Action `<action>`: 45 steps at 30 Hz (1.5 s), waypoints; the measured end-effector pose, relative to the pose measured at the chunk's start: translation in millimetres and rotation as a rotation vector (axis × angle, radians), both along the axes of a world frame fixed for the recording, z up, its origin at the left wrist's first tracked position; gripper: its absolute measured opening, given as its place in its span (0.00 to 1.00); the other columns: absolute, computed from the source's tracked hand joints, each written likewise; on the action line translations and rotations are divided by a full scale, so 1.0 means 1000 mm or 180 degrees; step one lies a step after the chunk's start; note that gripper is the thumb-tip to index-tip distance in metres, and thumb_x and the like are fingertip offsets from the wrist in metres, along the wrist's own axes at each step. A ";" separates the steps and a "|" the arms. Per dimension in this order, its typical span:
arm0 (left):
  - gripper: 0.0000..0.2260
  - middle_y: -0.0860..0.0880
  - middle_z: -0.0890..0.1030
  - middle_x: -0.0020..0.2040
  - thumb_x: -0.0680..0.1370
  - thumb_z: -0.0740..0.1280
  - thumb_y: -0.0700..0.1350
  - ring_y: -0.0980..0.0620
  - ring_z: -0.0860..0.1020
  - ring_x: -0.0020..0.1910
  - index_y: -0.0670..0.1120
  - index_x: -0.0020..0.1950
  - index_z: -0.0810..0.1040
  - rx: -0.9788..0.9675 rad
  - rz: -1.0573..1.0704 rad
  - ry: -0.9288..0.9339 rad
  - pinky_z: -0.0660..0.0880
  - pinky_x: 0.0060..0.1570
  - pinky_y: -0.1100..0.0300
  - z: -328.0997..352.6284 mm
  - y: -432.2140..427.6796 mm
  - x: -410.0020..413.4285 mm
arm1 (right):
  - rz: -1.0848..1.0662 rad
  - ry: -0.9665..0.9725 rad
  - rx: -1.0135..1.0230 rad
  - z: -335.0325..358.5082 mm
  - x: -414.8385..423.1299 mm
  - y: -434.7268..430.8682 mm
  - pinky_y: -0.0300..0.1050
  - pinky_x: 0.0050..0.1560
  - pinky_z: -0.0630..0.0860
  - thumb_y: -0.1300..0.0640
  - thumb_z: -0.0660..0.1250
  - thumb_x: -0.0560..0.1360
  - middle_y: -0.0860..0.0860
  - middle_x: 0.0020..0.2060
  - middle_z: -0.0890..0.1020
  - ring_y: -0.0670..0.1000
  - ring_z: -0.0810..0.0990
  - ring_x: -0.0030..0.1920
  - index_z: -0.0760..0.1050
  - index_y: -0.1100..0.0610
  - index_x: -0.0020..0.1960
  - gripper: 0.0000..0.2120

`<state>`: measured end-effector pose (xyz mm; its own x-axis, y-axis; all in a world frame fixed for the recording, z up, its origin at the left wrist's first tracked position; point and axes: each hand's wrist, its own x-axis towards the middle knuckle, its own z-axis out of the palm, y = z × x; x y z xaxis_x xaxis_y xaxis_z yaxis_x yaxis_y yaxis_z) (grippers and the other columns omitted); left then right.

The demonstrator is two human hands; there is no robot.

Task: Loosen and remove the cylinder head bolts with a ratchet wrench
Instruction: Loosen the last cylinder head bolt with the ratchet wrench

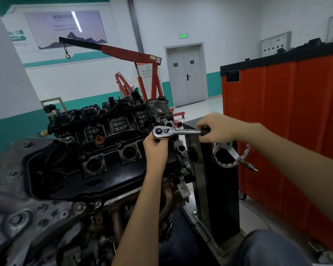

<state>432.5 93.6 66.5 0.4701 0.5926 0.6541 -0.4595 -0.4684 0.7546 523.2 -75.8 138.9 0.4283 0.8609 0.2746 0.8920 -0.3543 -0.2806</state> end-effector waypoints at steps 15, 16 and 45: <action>0.22 0.60 0.69 0.25 0.77 0.69 0.39 0.64 0.67 0.29 0.56 0.26 0.72 -0.0029 -0.0259 0.0195 0.66 0.35 0.70 0.000 0.004 0.002 | 0.0168 0.2476 0.1576 -0.116 -0.095 0.029 0.40 0.20 0.63 0.65 0.62 0.73 0.47 0.22 0.67 0.44 0.65 0.19 0.66 0.55 0.38 0.09; 0.23 0.60 0.69 0.24 0.77 0.68 0.39 0.64 0.67 0.27 0.56 0.25 0.71 0.0013 -0.0241 0.0235 0.65 0.33 0.71 0.000 0.004 0.002 | 0.0197 0.2206 0.1214 -0.106 -0.079 0.016 0.38 0.19 0.64 0.64 0.63 0.74 0.48 0.23 0.69 0.43 0.67 0.19 0.67 0.57 0.40 0.07; 0.11 0.56 0.75 0.27 0.76 0.64 0.34 0.64 0.68 0.30 0.43 0.35 0.78 0.0187 0.0017 0.0273 0.66 0.34 0.67 0.001 0.000 0.005 | 0.0004 -0.0115 0.0040 -0.025 0.002 -0.015 0.32 0.28 0.69 0.62 0.65 0.74 0.49 0.31 0.75 0.45 0.77 0.30 0.70 0.55 0.42 0.05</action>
<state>437.6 94.0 67.0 0.5228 0.5571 0.6453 -0.3916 -0.5155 0.7622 525.5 -90.9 114.0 0.4167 0.8578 0.3008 0.9022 -0.3497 -0.2526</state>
